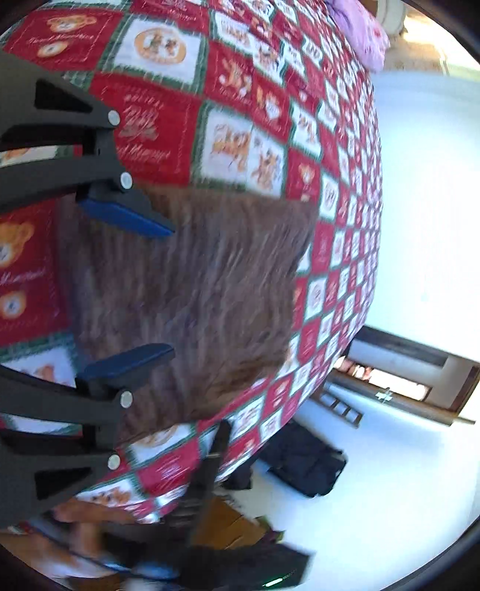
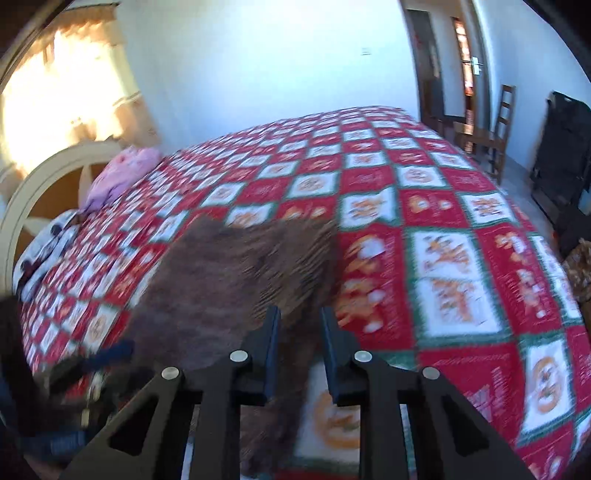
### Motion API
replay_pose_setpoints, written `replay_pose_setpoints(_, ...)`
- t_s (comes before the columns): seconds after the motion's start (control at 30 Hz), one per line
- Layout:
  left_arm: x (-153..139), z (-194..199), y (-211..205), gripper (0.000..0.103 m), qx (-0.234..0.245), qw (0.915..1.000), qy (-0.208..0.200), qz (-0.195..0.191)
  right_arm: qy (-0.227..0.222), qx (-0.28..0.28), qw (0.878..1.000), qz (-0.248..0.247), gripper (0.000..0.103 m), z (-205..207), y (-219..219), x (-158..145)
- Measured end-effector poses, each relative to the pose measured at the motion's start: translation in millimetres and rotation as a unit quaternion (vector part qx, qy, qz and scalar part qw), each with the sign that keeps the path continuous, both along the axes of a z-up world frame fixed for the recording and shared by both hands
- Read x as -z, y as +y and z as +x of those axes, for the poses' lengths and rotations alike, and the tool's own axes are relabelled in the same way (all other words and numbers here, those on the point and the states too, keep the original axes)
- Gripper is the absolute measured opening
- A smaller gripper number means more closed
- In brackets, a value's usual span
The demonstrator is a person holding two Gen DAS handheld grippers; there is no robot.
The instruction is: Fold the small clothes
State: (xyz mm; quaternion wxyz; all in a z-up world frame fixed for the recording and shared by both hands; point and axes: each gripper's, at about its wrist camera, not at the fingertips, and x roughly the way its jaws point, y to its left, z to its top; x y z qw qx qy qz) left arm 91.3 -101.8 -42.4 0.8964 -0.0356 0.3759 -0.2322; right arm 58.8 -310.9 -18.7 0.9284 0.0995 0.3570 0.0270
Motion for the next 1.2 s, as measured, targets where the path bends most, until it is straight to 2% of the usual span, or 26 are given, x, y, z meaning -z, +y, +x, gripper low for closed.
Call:
replay_pose_setpoints(0.1, 14, 7, -4, 0.062, -0.011, 0.9985, 0.006, 0.053, 0.02, -0.004, 1.0, -0.011, 0.021, -3, 15, 14)
replay_pose_setpoints(0.23, 35, -1, 5, 0.062, -0.03, 0.9942, -0.004, 0.104, 0.055, 0.014, 0.998, 0.0, 0.021, -26, 14, 50)
replay_pose_setpoints(0.33, 34, -1, 9, 0.063, -0.032, 0.9941, -0.008, 0.103, 0.049, 0.017, 0.998, 0.036, 0.021, -39, 6, 61)
replay_pose_setpoints(0.47, 22, 4, 12, 0.063, -0.022, 0.994, 0.006, 0.107, 0.067, 0.005, 0.998, 0.004, 0.021, -35, 13, 47)
replay_pose_setpoints(0.5, 18, 7, 14, 0.063, -0.019, 0.9949, 0.003, 0.099, 0.057, 0.004, 0.998, -0.006, 0.021, -37, 14, 37)
replay_pose_setpoints(0.6, -2, 18, 17, 0.068, -0.022, 0.9966, -0.017, 0.077, -0.015, 0.021, 1.0, -0.013, 0.021, -38, 4, -5)
replay_pose_setpoints(0.63, -8, 28, 15, 0.072, -0.026, 0.9969, -0.021, 0.071, -0.024, 0.023, 0.999, -0.013, 0.021, -32, 1, -14)
replay_pose_setpoints(0.73, -15, 62, -2, 0.073, -0.036, 0.9967, -0.02, 0.07, -0.02, 0.032, 0.999, -0.035, 0.021, 10, -3, -26)
replay_pose_setpoints(0.83, -7, 93, -20, 0.073, -0.047, 0.9939, -0.019, 0.098, -0.002, 0.033, 0.998, -0.058, 0.021, 64, -5, -13)
replay_pose_setpoints(0.97, 23, 128, -33, 0.074, -0.06, 0.9902, 0.005, 0.126, 0.031, 0.026, 0.997, -0.068, 0.021, 119, -14, 15)
replay_pose_setpoints(1.03, 35, 136, -28, 0.082, -0.067, 0.9913, 0.016, 0.112, 0.071, 0.023, 0.995, -0.071, 0.021, 143, -17, 44)
replay_pose_setpoints(1.07, 36, 139, -23, 0.087, -0.078, 0.992, 0.026, 0.096, 0.059, 0.026, 0.995, -0.073, 0.021, 146, -19, 51)
replay_pose_setpoints(1.13, 38, 144, -19, 0.094, -0.086, 0.9914, 0.042, 0.09, 0.056, 0.034, 0.996, -0.059, 0.022, 149, -24, 53)
replay_pose_setpoints(1.2, 40, 145, -15, 0.096, -0.088, 0.9918, 0.051, 0.077, 0.06, 0.038, 0.996, -0.046, 0.023, 151, -27, 53)
